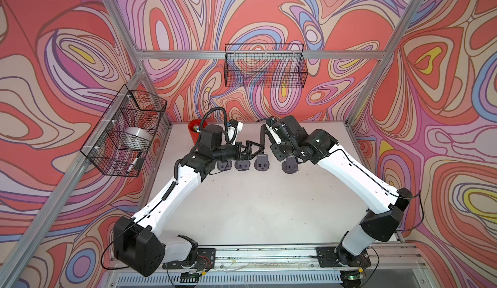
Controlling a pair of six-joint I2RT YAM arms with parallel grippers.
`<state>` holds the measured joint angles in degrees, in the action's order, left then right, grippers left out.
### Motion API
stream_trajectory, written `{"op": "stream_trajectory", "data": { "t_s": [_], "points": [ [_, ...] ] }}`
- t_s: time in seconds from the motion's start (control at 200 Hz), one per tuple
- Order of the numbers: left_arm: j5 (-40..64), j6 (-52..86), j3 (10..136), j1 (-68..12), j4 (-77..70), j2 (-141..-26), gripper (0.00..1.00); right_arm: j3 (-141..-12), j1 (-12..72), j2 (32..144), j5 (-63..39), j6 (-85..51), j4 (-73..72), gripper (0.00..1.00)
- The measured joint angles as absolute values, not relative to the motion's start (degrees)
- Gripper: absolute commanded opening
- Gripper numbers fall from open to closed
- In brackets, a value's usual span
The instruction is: Open the phone stand
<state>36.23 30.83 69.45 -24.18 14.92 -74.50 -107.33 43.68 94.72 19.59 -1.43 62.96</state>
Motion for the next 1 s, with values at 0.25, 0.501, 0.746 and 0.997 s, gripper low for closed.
{"op": "stream_trajectory", "data": {
  "t_s": [0.25,0.501,0.746,0.997],
  "points": [
    [26.2,25.8,77.1,-30.0,23.4,-74.8,0.65,-112.6,44.0,99.5,24.4,-4.2,67.7,0.0],
    [16.0,22.5,80.8,-35.5,29.0,-79.3,0.46,-115.0,44.8,101.1,26.9,-7.6,70.9,0.0],
    [11.2,21.4,82.4,-37.4,30.2,-82.5,0.42,-116.6,45.6,101.6,27.8,-8.9,71.7,0.0],
    [7.4,21.1,84.5,-37.6,30.2,-83.9,0.34,-116.8,45.8,103.5,27.9,-9.1,72.2,0.0]
  ]
}}
